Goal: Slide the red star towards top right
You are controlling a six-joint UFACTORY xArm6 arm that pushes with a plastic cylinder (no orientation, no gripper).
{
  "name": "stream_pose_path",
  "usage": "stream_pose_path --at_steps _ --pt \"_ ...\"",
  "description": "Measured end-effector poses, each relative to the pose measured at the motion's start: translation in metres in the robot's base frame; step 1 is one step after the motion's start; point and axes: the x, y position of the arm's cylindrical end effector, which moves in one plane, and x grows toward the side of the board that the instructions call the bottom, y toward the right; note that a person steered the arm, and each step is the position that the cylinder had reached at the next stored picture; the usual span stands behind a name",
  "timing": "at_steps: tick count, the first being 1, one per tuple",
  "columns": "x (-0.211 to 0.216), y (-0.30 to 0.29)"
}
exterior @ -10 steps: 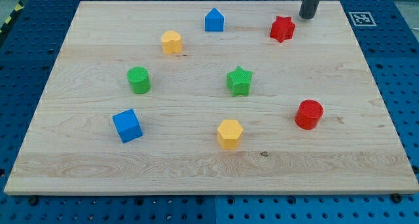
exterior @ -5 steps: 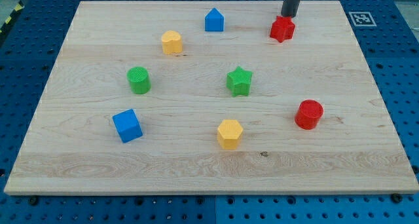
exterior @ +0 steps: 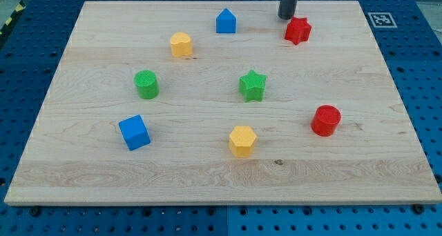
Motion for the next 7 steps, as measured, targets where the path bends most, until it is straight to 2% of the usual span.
stream_pose_path --at_steps 2,5,6,7 --pt "0.0 -0.025" --pt "0.0 -0.033" --pt "0.008 -0.033" --pt "0.042 -0.034"
